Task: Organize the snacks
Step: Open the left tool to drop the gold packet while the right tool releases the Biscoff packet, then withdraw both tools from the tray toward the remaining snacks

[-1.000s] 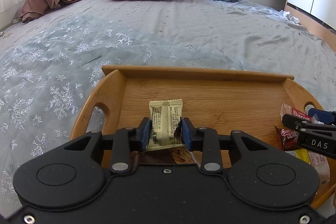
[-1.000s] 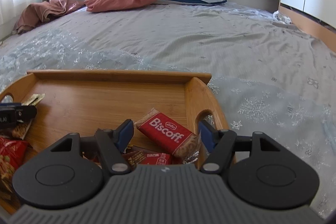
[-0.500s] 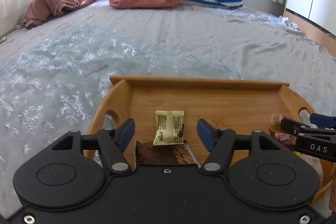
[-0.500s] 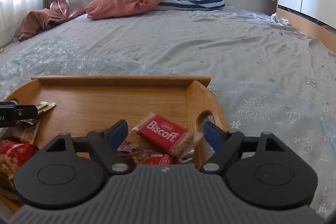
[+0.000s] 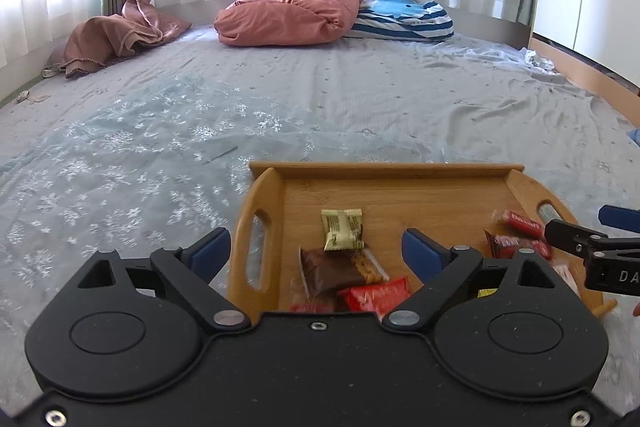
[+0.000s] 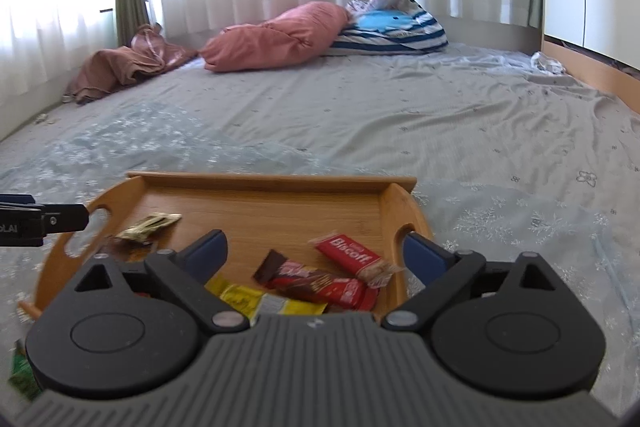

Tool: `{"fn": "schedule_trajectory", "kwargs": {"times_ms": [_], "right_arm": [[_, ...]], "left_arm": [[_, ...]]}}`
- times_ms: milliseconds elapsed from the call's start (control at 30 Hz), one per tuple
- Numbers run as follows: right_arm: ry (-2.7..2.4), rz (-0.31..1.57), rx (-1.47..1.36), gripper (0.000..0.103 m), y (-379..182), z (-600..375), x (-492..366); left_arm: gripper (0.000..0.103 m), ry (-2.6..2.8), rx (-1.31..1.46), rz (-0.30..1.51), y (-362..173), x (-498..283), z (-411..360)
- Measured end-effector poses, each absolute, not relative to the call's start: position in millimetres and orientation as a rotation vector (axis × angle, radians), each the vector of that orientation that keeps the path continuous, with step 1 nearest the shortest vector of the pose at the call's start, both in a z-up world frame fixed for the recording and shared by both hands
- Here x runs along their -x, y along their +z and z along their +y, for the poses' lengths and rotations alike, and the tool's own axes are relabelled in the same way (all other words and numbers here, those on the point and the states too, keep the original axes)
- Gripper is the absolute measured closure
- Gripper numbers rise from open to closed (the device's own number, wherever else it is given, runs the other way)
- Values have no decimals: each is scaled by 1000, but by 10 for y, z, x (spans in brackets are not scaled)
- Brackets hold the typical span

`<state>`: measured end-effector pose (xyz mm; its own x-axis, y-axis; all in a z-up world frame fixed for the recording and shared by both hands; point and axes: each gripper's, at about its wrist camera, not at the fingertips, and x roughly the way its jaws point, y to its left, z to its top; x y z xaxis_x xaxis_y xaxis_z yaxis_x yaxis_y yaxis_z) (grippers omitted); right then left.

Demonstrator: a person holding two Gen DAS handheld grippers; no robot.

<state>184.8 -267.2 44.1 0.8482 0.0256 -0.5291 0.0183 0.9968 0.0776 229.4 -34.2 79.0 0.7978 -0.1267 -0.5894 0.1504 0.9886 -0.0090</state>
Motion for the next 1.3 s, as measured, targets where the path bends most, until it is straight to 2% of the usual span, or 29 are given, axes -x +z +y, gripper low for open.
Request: {"fn": "schedule_trajectory", "kwargs": {"times_ms": [267,633,1300], "right_arm": [[53,535,-59,0,552,-2549,-1412],[100,523,-38,0,436,-2390,-986],[163,534,138,0,86,-1984,-634]], "left_arm": [[9,-157,-18,617,845,-1820,-156],[6,-201,-43,573,840,-1280,-93],[6,-169,-26,653,411,-973,-9]]}}
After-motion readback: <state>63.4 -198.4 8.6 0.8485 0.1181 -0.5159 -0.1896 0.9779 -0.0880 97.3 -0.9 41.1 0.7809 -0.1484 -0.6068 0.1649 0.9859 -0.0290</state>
